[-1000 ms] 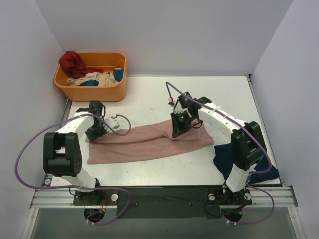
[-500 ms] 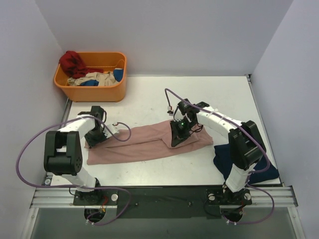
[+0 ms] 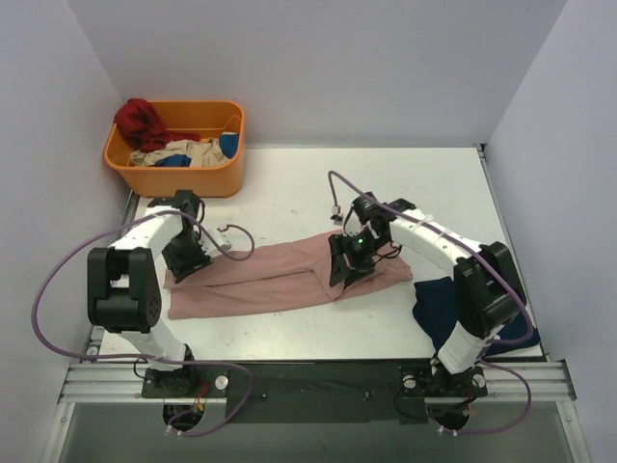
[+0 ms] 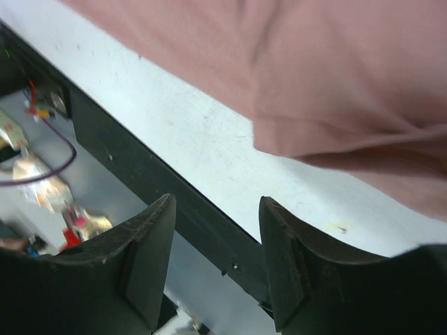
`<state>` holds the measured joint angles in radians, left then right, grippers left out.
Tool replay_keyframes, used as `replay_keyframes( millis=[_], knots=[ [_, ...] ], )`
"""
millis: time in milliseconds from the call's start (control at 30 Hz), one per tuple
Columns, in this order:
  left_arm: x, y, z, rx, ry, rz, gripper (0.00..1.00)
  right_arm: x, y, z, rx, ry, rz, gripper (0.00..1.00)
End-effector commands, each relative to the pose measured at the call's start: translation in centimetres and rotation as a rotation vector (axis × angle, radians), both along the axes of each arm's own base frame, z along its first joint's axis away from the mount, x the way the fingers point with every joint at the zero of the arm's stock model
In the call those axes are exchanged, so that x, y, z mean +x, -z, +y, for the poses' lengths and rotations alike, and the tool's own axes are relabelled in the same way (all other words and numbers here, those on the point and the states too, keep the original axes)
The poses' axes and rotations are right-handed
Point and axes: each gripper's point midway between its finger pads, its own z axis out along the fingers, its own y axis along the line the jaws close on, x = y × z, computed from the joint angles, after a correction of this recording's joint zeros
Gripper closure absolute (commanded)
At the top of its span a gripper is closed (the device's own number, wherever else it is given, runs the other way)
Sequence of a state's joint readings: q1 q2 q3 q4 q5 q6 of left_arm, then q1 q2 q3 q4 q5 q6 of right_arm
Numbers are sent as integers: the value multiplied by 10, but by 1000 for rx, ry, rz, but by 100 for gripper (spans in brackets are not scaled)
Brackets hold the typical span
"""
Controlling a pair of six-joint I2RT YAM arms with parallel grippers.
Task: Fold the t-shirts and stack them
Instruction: Fold the other side of the tshirt into a rectangle
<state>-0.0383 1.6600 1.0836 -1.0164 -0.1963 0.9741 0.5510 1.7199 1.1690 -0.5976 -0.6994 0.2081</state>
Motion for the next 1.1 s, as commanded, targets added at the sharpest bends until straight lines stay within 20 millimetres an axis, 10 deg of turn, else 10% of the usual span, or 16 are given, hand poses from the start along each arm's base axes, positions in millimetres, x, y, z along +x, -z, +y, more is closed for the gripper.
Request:
replay_keyframes(
  millis=[0,233,500,733,867,1067],
  knots=[
    [17,-18,-15,-79,-58,-28,41,54,-31,-55,-115,295,-150,54],
    [28,-25,-47,-197,-163,-41,45,97,-23,-91,-210,406,-226,50],
    [14,-83,-205,-613,119,-65,47,108,-5,-76,-52,349,-168,48],
    [-40,-51,-344,-720,439,-7,41,114,24,-87,-100,363,-151,59],
    [-25,-51,-393,-817,458,-78,36,111,32,-83,-79,362,-117,74],
    [-40,-23,-439,-823,525,-76,33,104,41,-102,-134,395,-116,70]
  ],
)
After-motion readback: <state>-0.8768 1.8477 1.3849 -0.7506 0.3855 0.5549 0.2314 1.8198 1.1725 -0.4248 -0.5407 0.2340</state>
